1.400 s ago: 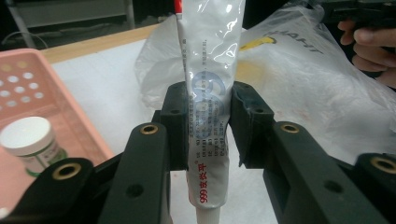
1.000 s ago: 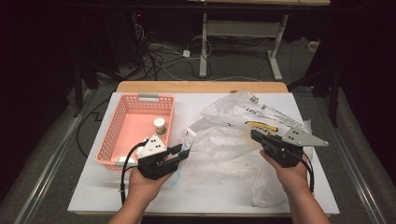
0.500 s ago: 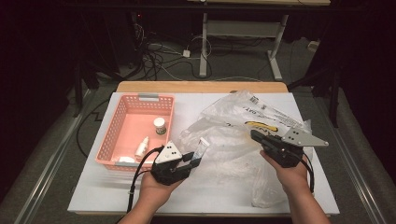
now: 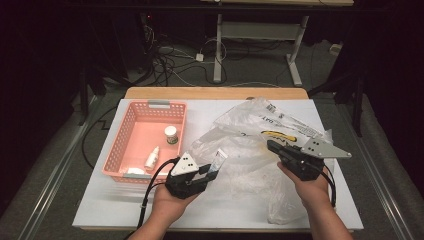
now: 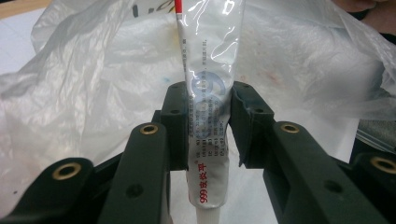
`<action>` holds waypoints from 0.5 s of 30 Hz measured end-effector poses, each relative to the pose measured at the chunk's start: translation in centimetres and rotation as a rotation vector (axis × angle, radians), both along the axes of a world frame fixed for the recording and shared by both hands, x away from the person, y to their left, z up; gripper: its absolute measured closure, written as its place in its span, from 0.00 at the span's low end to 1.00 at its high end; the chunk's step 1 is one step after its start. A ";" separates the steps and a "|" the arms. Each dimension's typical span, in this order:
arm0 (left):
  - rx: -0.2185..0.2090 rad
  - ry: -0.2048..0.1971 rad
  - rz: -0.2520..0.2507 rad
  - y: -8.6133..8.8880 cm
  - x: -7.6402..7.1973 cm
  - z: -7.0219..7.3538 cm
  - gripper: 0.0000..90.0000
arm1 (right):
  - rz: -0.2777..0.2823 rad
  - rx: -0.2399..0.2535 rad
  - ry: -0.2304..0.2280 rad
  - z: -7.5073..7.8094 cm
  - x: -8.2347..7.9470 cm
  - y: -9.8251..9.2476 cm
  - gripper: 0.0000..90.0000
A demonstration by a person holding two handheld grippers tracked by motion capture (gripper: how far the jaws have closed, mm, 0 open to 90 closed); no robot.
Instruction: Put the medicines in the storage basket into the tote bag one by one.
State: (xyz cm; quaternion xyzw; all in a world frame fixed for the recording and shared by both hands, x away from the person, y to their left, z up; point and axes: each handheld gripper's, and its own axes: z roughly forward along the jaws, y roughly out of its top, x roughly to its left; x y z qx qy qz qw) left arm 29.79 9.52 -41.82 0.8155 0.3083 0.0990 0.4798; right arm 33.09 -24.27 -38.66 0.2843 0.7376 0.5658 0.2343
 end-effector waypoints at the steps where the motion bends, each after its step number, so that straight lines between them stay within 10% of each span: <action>1: 0.005 -0.005 -0.001 -0.2 0.0 0.1 0.75 | 0.002 0.000 -0.003 0.0 0.0 0.0 1.00; 15: 0.034 -0.015 -0.033 -4.2 1.3 -0.2 0.75 | 0.007 0.020 -0.003 0.3 -0.1 0.3 1.00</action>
